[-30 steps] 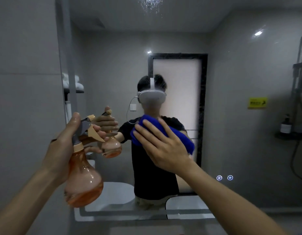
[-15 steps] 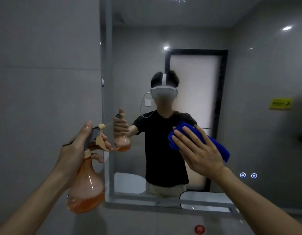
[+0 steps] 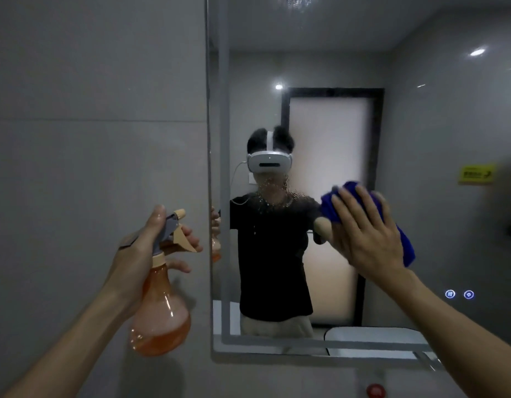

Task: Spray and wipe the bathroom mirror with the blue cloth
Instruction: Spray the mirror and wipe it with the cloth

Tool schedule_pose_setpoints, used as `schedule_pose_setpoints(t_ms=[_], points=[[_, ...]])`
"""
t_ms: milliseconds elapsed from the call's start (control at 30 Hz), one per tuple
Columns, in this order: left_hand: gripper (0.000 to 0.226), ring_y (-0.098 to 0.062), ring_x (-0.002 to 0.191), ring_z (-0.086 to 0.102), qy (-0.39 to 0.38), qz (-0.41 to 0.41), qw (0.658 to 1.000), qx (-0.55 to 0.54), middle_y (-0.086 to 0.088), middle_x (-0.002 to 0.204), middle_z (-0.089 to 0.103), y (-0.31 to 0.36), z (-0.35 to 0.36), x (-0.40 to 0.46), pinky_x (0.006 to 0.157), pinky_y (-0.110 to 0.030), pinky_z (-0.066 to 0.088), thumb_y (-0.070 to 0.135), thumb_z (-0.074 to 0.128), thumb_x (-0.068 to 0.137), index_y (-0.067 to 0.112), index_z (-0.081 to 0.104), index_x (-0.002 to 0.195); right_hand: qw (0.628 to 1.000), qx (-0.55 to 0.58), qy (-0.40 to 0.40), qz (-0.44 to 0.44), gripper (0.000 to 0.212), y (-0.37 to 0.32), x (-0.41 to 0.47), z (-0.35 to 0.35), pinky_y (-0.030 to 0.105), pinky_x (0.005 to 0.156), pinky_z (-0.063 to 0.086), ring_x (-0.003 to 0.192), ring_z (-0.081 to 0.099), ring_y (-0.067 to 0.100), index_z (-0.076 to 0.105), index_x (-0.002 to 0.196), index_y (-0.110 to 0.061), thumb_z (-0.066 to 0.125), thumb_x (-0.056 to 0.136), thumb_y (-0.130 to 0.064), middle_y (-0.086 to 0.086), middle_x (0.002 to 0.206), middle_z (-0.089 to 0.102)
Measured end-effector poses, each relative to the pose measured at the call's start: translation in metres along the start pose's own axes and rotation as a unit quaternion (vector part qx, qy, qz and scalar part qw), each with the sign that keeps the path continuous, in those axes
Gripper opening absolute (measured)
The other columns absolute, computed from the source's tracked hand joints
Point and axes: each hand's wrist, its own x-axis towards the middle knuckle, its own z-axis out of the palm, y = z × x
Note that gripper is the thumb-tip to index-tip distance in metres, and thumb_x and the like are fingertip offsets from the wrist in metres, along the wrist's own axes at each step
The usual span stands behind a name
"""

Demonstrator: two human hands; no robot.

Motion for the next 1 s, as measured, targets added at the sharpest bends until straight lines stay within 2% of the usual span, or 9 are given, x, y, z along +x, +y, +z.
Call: schedule_pose_setpoints(t_ms=[133,233,300,367,467,600,800,933,1000], points=[[0.054,-0.045,0.093,0.069,-0.017,0.035,0.999,-0.027,-0.026,0.093,0.07,0.012,-0.002,0.017,0.053,-0.038,0.059,0.053,0.051,0.089,0.004,0.071,0.097,0.981,0.031,0.059,0.184,0.05,-0.037,0.117,0.011,0.055,0.119,0.026,0.151,0.025,0.029,0.037,0.153,-0.015,0.038,0.106,-0.031,0.006,0.16,0.035],[0.055,-0.044,0.091,0.07,-0.027,0.051,0.998,-0.029,-0.027,0.093,0.07,0.016,-0.008,0.021,0.053,-0.038,0.059,0.054,0.049,0.089,0.003,0.071,0.096,0.965,0.044,0.061,0.251,0.051,-0.081,0.178,0.016,0.054,0.12,0.023,0.152,0.023,0.028,0.037,0.153,-0.015,0.039,0.104,-0.031,0.005,0.161,0.033],[0.057,-0.043,0.091,0.07,-0.034,0.061,0.997,-0.028,-0.026,0.093,0.07,0.017,-0.013,0.024,0.054,-0.038,0.059,0.055,0.046,0.091,0.003,0.071,0.094,0.986,0.035,0.06,0.153,0.057,-0.114,0.17,0.024,0.056,0.119,0.022,0.152,0.023,0.03,0.036,0.154,-0.012,0.048,0.1,-0.024,0.007,0.161,0.032],[0.059,-0.041,0.091,0.071,-0.037,0.066,0.997,-0.024,-0.025,0.092,0.071,0.015,-0.016,0.027,0.053,-0.037,0.059,0.054,0.042,0.093,0.001,0.068,0.096,0.998,0.054,0.011,-0.007,0.061,-0.147,0.127,0.027,0.058,0.12,0.018,0.153,0.017,0.03,0.033,0.155,-0.012,0.049,0.097,-0.019,0.008,0.163,0.028],[0.057,-0.038,0.089,0.072,-0.034,0.063,0.997,-0.024,-0.021,0.088,0.072,0.011,-0.015,0.031,0.052,-0.035,0.058,0.054,0.041,0.093,0.004,0.068,0.095,0.978,0.064,-0.073,-0.186,0.06,-0.167,0.048,0.026,0.058,0.121,0.018,0.155,0.01,0.028,0.026,0.158,-0.015,0.044,0.101,-0.025,0.005,0.166,0.02],[0.054,-0.038,0.089,0.072,-0.041,0.048,0.998,-0.027,-0.019,0.088,0.072,0.007,-0.015,0.033,0.053,-0.037,0.059,0.056,0.044,0.091,0.015,0.078,0.083,0.956,0.039,-0.126,-0.262,0.062,-0.126,-0.003,0.024,0.056,0.122,0.02,0.155,0.012,0.024,0.024,0.158,-0.021,0.049,0.103,-0.03,0.001,0.167,0.017],[0.06,-0.04,0.093,0.071,-0.047,0.04,0.998,-0.028,-0.025,0.094,0.071,0.004,-0.018,0.041,0.054,-0.037,0.059,0.057,0.045,0.09,0.003,0.071,0.095,0.993,0.043,0.003,-0.111,0.048,-0.052,0.065,0.004,0.058,0.111,0.036,0.147,0.035,0.03,0.048,0.148,-0.013,0.054,0.102,-0.026,0.006,0.155,0.043],[0.056,-0.039,0.093,0.071,-0.055,0.044,0.997,-0.028,-0.023,0.093,0.071,0.007,-0.018,0.042,0.055,-0.037,0.06,0.057,0.046,0.091,0.008,0.073,0.093,0.989,0.029,0.069,0.129,0.047,-0.046,0.151,0.009,0.05,0.12,0.026,0.149,0.029,0.029,0.043,0.151,-0.014,0.038,0.107,-0.031,0.005,0.158,0.04],[0.06,-0.038,0.093,0.071,-0.059,0.044,0.997,-0.022,-0.022,0.093,0.072,0.011,-0.018,0.042,0.056,-0.037,0.059,0.057,0.042,0.093,0.003,0.068,0.098,0.978,0.037,0.067,0.195,0.05,-0.069,0.182,0.015,0.048,0.123,0.021,0.151,0.026,0.029,0.039,0.152,-0.014,0.038,0.106,-0.031,0.005,0.159,0.037]])
